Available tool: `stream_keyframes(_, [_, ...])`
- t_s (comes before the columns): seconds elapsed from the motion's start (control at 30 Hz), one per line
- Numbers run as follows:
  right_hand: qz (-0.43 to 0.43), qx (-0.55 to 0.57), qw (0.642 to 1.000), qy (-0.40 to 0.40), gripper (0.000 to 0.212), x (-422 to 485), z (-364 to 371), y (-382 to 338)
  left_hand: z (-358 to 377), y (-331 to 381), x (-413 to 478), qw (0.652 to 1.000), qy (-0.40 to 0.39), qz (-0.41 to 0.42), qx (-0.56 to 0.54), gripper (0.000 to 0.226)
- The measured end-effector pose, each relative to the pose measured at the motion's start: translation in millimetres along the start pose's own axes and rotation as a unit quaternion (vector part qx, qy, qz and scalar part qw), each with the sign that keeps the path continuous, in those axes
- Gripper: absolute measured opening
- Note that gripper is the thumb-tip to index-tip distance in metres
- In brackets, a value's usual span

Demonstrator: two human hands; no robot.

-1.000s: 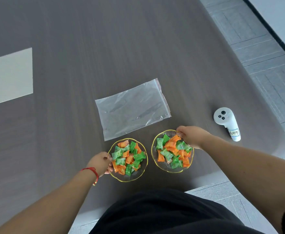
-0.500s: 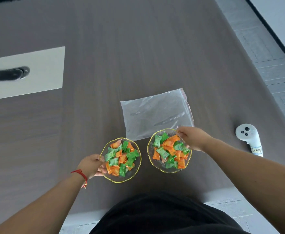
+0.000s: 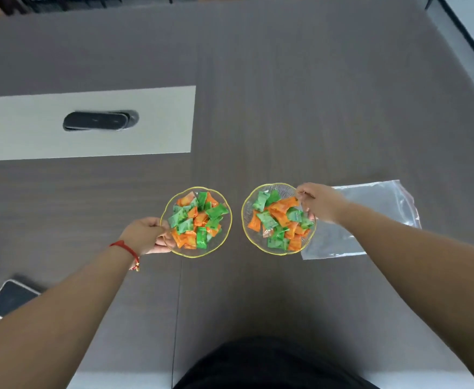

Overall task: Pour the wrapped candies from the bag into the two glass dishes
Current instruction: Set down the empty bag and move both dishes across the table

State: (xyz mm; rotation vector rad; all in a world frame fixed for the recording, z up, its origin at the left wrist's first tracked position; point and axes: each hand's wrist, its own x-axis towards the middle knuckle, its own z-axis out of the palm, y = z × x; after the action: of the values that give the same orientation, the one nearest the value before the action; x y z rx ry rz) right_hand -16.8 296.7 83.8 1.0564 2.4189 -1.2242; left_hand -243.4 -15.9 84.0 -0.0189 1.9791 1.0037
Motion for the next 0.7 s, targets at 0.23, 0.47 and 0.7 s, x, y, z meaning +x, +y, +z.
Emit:
stream_keyframes(0.23, [0.018, 0.053, 0.998, 0.013, 0.022, 62.4, 18.9, -89.7, -87.8, 28.4, 48.2, 0.999, 0.01, 0.011, -0.037, 0.01])
stream_keyframes(0.47, [0.051, 0.125, 0.991, 0.023, 0.025, 127.7, 27.1, -153.2, -135.2, 56.4, 109.4, 0.992, 0.016, 0.023, -0.12, 0.014])
stream_keyframes(0.7, [0.091, 0.141, 0.982, 0.084, 0.023, 202.0, 25.5, -175.4, -147.3, 87.0, 182.7, 0.976, 0.051, 0.017, -0.209, 0.012])
